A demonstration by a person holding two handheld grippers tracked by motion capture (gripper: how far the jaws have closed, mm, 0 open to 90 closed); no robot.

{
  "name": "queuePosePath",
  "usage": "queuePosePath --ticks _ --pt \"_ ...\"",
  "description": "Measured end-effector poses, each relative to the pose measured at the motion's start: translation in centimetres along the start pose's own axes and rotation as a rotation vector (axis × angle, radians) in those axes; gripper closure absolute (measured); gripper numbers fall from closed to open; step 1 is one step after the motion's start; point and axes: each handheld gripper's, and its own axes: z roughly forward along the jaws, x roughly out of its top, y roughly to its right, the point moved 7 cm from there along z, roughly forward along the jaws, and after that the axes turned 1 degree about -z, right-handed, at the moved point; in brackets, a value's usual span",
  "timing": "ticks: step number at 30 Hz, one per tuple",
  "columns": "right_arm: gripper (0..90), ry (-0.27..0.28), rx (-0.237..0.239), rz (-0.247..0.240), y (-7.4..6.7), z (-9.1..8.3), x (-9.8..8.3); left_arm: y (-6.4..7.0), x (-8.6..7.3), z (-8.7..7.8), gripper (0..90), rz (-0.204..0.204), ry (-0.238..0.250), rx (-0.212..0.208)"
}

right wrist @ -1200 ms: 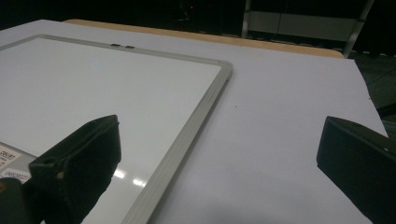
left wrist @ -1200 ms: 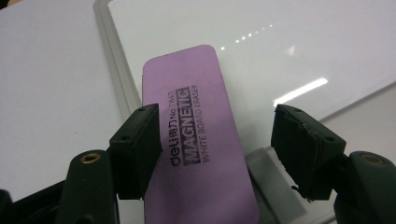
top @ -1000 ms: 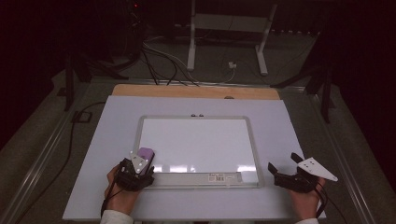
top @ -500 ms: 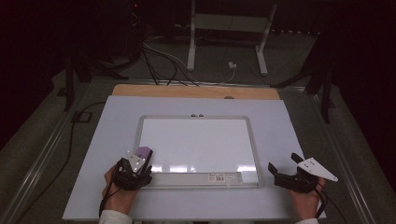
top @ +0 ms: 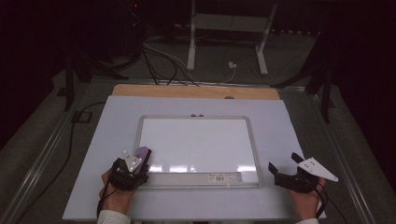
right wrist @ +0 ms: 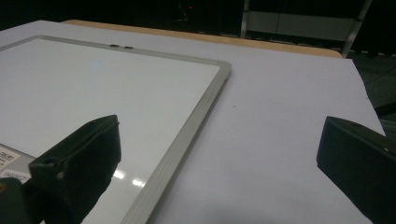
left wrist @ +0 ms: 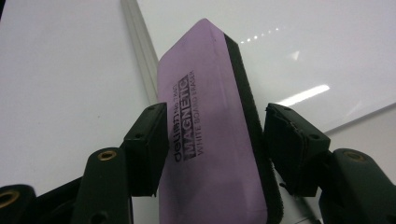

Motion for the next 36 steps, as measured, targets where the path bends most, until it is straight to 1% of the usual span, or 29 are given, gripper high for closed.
queuePosePath --ticks 6,8,10,12,16,21,29,36 --pt "0.3 0.0 0.001 -0.004 -0.1 0.0 0.1 -0.4 -0.3 -0.1 43.9 -0.019 -0.009 -0.008" --pt "0.3 -0.002 0.002 -0.005 -0.1 0.0 0.0 -0.5 -0.5 0.0 45.7 -0.029 -0.016 -0.013" --pt "0.4 0.0 0.002 -0.005 -0.1 0.0 0.1 -0.4 -0.7 0.1 48.9 -0.039 -0.024 -0.034" --pt "0.3 0.001 0.002 -0.007 -0.2 0.0 0.1 -0.3 -0.8 0.2 49.4 -0.03 -0.031 -0.035" --pt "0.3 0.0 0.001 -0.005 -0.1 -0.1 0.1 0.1 -0.7 0.0 49.6 -0.025 -0.029 -0.036" --pt "0.4 0.0 0.002 -0.003 0.0 -0.1 0.0 0.4 -1.1 -0.5 49.3 -0.04 -0.036 -0.042" --pt "0.3 0.0 0.002 -0.005 -0.1 -0.1 0.1 0.9 -2.0 -1.3 50.2 -0.034 -0.048 -0.058" --pt "0.3 -0.001 0.003 -0.005 -0.2 -0.1 0.0 1.2 -2.5 -1.5 51.5 -0.049 -0.063 -0.06"
